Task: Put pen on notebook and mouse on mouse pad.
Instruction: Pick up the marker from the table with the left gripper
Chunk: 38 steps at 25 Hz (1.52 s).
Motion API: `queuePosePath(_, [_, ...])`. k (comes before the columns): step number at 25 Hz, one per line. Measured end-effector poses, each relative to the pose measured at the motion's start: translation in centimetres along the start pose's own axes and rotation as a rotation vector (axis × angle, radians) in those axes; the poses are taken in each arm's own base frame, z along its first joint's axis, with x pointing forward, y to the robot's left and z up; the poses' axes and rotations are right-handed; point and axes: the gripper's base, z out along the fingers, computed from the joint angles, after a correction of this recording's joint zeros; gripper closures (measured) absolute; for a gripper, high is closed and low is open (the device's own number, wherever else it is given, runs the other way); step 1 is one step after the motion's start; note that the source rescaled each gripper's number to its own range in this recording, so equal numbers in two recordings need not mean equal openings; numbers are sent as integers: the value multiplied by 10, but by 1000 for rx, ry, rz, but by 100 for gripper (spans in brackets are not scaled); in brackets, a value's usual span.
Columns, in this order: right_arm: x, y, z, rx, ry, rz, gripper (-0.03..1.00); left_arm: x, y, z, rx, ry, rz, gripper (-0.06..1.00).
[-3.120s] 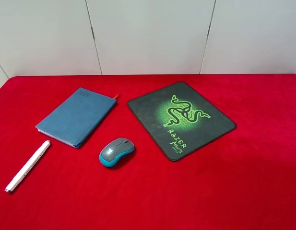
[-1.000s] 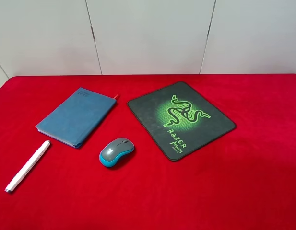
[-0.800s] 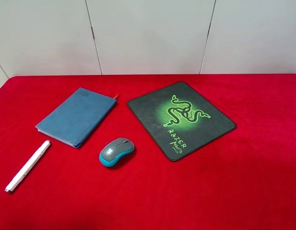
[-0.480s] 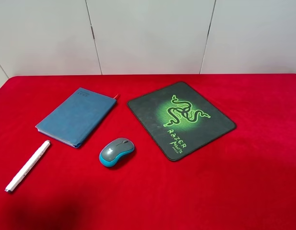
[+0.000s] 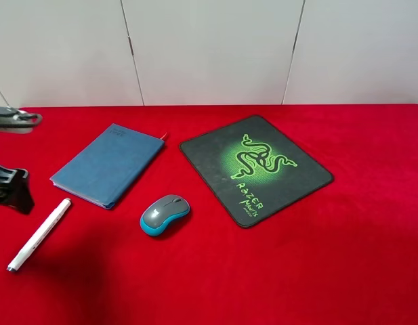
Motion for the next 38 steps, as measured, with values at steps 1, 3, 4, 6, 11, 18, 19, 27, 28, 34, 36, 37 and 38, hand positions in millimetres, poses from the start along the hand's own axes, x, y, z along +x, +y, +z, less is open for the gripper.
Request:
queuePosePath(1, [0,0,0,0,0,0,-3,-1,0,7,3,14,0,-6])
queuePosePath(3, [0,0,0,0,0,0,-3,0,-1,22,11,29,-8,-6])
queuePosePath(4, [0,0,0,0,0,0,-3,1,-1,28,15,34,-13,-6])
queuePosePath(6, [0,0,0,0,0,0,-3,6,-3,42,27,49,-28,-6])
queuePosePath(11, [0,0,0,0,0,0,-3,13,-4,65,33,70,-44,-6])
queuePosePath(18, [0,0,0,0,0,0,-3,9,-3,88,31,89,-47,-6])
queuePosePath(19, [0,0,0,0,0,0,-3,8,-3,92,31,93,-49,-6])
queuePosePath(27, [0,0,0,0,0,0,-3,6,-5,97,32,76,-35,-6])
queuePosePath(28, [0,0,0,0,0,0,-3,6,-5,97,32,76,-31,-6])
queuePosePath(34, [0,0,0,0,0,0,-3,5,-5,97,31,68,-28,9])
queuePosePath(36, [0,0,0,0,0,0,-3,5,-5,97,31,67,-27,18])
queuePosePath(37, [0,0,0,0,0,0,-3,5,-5,97,31,69,-26,21])
queuePosePath(38, [0,0,0,0,0,0,-3,5,-5,97,31,71,-26,24])
